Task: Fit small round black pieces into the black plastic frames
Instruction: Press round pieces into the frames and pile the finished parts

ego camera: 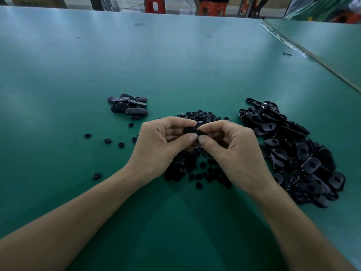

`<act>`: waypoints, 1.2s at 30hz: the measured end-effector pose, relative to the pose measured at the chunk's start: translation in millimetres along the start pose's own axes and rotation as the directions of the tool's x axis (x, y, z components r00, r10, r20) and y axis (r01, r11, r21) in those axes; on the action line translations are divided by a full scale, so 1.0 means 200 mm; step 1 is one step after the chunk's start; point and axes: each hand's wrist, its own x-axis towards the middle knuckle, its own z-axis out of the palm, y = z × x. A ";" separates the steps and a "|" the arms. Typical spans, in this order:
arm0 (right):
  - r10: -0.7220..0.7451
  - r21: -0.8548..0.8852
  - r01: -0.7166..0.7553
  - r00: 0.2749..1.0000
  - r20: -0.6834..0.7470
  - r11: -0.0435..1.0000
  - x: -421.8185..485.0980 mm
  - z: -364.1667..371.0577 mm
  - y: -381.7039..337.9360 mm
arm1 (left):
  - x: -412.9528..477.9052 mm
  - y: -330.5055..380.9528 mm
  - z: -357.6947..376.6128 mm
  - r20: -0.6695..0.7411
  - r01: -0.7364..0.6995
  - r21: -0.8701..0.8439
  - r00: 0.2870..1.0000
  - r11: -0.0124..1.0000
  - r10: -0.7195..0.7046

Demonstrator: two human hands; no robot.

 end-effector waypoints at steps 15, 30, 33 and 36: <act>0.076 -0.056 -0.077 0.997 -0.025 0.995 -0.01 0.03 -0.02 | 0.00 -0.02 0.00 -0.007 -0.015 0.069 1.000 0.997 0.016; -0.017 -0.186 0.000 0.996 -0.087 0.983 -0.01 -0.02 -0.03 | 0.01 -0.03 -0.01 -0.092 -0.069 0.157 0.992 0.985 0.084; -0.045 -0.566 -0.091 0.974 -0.221 0.820 0.00 -0.09 0.01 | 0.04 -0.02 -0.06 -0.164 -0.116 0.185 0.975 0.976 0.147; 0.032 -0.782 -0.217 0.969 -0.245 0.584 0.00 -0.14 0.05 | 0.11 0.01 -0.14 -0.265 -0.099 0.202 0.952 0.974 0.152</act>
